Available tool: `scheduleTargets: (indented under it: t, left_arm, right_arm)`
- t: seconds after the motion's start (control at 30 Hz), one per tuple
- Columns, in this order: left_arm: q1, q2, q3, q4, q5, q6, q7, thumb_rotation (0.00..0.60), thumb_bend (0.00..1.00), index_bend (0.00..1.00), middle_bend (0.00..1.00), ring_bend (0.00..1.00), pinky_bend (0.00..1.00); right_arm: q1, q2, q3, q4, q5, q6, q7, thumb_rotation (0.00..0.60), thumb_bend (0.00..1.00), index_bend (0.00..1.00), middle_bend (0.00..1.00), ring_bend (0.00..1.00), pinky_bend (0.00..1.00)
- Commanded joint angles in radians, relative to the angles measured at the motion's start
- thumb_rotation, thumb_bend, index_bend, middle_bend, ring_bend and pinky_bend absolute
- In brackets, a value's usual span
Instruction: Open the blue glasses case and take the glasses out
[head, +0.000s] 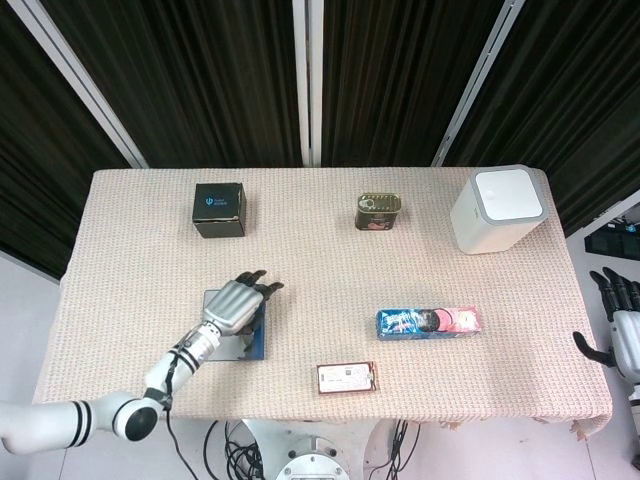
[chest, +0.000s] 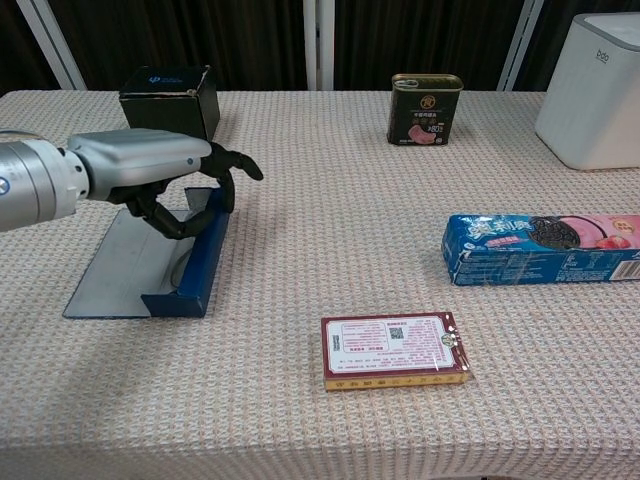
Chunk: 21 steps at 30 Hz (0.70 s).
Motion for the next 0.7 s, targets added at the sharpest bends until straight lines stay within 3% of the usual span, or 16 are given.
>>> scheduleTargets:
  t: [0.03, 0.27, 0.7]
  left_arm:
    - [-0.002, 0.018, -0.003, -0.003, -0.041, 0.013, 0.021, 0.600, 0.55, 0.12, 0.33, 0.03, 0.14]
    - [-0.010, 0.079, -0.006, -0.019, -0.176, 0.011, 0.053, 0.600, 0.55, 0.12, 0.36, 0.03, 0.14]
    - [-0.015, 0.218, 0.055, -0.123, -0.328, -0.004, 0.078, 0.600, 0.55, 0.12, 0.37, 0.03, 0.14]
  right_arm:
    - [0.001, 0.000, 0.000, -0.004, 0.001, -0.001, -0.007, 0.600, 0.24, 0.00, 0.00, 0.00, 0.00]
    - [0.004, -0.002, -0.001, -0.022, -0.001, 0.001, -0.031, 0.600, 0.24, 0.00, 0.00, 0.00, 0.00]
    - [0.005, -0.001, -0.001, -0.059, -0.007, 0.015, -0.076, 0.600, 0.24, 0.00, 0.00, 0.00, 0.00]
